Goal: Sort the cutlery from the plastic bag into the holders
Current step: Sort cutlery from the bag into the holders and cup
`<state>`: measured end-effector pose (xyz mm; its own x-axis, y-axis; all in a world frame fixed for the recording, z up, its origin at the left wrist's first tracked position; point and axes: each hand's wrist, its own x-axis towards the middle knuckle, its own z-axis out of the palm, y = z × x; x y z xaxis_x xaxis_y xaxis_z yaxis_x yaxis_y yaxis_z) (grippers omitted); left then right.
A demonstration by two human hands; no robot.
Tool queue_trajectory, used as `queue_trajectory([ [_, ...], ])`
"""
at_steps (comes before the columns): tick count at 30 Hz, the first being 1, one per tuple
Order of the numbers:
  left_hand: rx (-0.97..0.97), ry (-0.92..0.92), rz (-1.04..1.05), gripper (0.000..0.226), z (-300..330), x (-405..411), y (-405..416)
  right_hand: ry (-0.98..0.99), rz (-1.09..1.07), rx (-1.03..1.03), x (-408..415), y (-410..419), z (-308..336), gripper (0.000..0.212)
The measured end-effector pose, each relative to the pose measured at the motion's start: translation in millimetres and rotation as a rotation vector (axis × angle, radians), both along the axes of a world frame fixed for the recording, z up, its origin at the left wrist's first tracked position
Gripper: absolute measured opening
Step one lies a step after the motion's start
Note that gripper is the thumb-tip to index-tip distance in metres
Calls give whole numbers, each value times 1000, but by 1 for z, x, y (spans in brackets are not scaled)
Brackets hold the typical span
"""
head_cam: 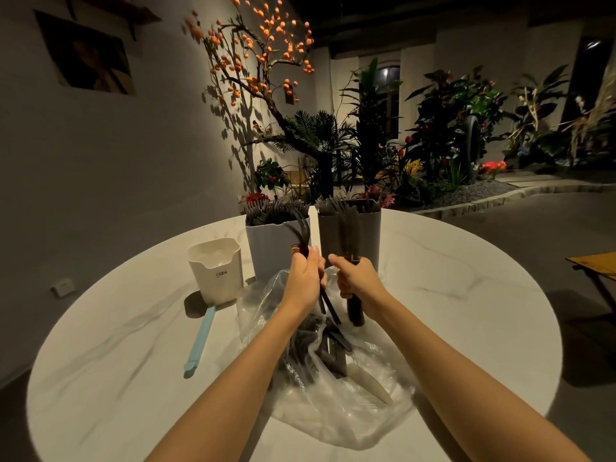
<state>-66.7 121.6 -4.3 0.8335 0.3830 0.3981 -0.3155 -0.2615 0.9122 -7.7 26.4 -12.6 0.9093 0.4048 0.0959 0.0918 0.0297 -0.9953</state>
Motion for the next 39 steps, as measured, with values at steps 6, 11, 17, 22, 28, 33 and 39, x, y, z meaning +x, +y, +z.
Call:
queue_trajectory([
  [6, -39, 27, -68, 25, 16, 14, 0, 46, -116, -13, 14, 3, 17, 30],
  [11, -11, 52, -49, 24, 35, 23, 2, 34, -141, 60, 24, 1, 41, 34],
  [17, 63, 88, -2, 28, 50, 36, 4, -122, -340, 21, 40, 1, 66, 37],
  [22, 81, 91, 6, 25, 65, 47, 2, -210, -477, -145, 47, -1, 90, 41],
  [28, 13, 81, -26, 22, 78, 58, 1, -272, -510, -110, 57, -2, 115, 47],
  [33, 11, 115, -5, 49, 84, 68, 4, -321, -550, -23, 69, -2, 124, 35],
  [39, 40, 79, 0, 49, 86, 79, 7, -339, -611, 72, 85, -1, 124, 36],
])
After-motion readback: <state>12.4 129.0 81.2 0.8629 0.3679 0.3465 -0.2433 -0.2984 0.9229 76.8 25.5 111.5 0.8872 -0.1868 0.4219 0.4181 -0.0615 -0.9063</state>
